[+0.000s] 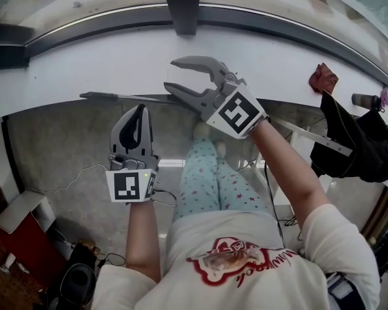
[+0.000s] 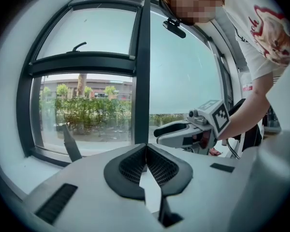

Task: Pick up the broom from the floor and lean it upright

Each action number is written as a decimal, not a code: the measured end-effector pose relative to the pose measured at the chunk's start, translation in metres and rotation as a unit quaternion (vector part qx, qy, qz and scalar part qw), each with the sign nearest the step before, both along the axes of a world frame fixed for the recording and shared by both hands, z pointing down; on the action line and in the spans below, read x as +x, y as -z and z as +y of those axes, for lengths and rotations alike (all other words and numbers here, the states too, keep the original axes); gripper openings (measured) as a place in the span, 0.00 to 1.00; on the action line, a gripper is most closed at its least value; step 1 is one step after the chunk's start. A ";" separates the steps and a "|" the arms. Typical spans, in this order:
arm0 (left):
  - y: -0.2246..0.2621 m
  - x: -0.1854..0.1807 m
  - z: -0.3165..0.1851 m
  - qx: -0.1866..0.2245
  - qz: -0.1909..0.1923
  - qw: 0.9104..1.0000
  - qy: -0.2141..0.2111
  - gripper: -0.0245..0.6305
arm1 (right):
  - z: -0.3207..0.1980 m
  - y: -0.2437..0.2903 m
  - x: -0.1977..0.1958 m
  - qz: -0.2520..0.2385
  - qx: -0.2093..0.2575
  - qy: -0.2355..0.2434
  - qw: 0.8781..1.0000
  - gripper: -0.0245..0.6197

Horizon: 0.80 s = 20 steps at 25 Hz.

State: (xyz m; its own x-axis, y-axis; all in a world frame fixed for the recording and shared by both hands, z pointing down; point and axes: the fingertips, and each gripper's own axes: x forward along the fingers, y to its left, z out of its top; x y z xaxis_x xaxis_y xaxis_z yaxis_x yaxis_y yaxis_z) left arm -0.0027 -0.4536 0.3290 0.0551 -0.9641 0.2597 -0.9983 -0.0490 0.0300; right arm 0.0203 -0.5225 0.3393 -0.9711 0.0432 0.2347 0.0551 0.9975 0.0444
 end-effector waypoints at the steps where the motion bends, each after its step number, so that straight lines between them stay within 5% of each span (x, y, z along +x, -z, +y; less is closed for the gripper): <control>1: 0.000 -0.004 0.004 -0.001 -0.003 1.000 0.010 0.07 | 0.008 -0.009 -0.002 0.001 -0.014 -0.001 1.000 0.33; 9: -0.004 -0.006 0.061 -0.022 -0.025 0.999 0.032 0.07 | 0.076 -0.055 0.003 0.025 -0.056 0.030 0.998 0.38; 14: 0.005 0.000 0.058 0.006 -0.073 0.997 -0.030 0.07 | 0.130 -0.068 0.008 0.054 -0.025 0.071 0.996 0.46; 16: 0.009 -0.006 0.047 0.015 -0.094 0.994 -0.063 0.07 | 0.136 -0.075 0.003 0.066 -0.018 0.059 0.996 0.48; 20: 0.017 -0.014 0.017 0.030 -0.063 0.995 -0.076 0.07 | 0.119 -0.103 -0.025 0.107 0.004 -0.010 0.994 0.49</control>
